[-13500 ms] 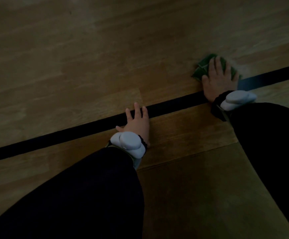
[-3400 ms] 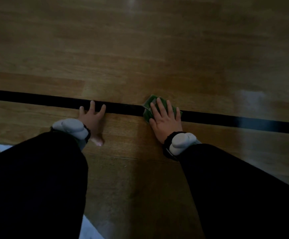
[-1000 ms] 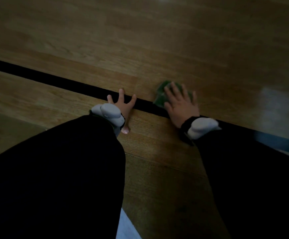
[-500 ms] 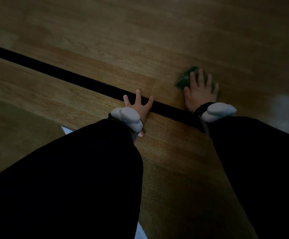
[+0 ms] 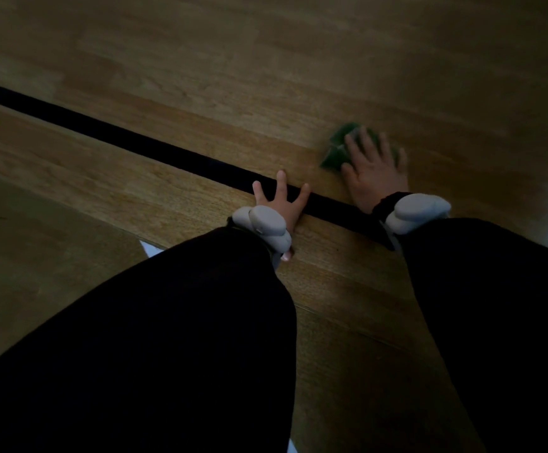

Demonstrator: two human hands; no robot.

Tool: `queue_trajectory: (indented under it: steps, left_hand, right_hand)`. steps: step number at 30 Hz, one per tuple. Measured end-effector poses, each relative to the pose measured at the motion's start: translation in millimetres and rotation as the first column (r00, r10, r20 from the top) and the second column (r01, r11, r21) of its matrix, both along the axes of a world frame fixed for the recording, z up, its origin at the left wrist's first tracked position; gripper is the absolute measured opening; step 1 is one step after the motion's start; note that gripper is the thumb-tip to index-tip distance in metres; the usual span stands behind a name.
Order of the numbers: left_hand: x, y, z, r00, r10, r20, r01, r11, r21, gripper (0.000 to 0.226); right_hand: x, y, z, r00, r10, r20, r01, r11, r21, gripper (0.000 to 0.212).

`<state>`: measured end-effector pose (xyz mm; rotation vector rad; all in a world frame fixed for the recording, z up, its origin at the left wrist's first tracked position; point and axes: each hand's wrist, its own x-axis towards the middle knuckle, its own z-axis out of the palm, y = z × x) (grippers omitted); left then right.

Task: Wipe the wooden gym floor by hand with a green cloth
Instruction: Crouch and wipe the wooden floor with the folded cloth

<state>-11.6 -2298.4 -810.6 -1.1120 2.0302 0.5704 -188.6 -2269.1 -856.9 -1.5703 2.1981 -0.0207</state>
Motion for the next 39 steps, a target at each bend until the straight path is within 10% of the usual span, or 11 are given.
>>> queue_trajectory:
  steps: [9,17,39]
  left_hand:
    - [-1.1,-1.2,-1.5,1.000,-0.006,0.000,0.006,1.000,0.001,0.123]
    - [-1.8,-4.3,-3.0,0.999,-0.040,0.026,0.039,0.999,0.026,0.124]
    - [122.7,-54.0,-10.4,0.996,0.052,0.075,-0.044,0.993,-0.111,0.136]
  right_hand:
    - [-63.2,12.1,4.9,0.942,-0.331,-0.058,0.335,0.940,0.060,0.055]
    - [62.6,42.6,-4.5,0.988,-0.031,-0.148,0.032,0.999,0.002,0.057]
    - [58.5,34.1,-0.4,0.998,-0.032,-0.062,0.038,0.995,0.090,0.054]
